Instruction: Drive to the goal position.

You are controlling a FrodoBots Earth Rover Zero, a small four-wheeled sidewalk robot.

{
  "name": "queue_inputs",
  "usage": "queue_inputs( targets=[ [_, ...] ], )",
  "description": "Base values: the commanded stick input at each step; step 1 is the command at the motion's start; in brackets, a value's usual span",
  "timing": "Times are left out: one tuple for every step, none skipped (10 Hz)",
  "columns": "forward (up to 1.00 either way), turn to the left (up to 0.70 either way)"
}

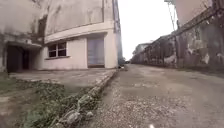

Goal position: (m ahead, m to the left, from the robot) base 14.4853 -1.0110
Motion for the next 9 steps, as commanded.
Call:
queue_inputs(
  targets=[
    [0.00,0.00],
    [0.00,0.00],
    [0.00,0.00],
    [0.00,0.00],
    [0.05,0.00],
    [0.45,0.00],
    [0.35,0.00],
    [0.00,0.00],
    [0.00,0.00]
  ],
)
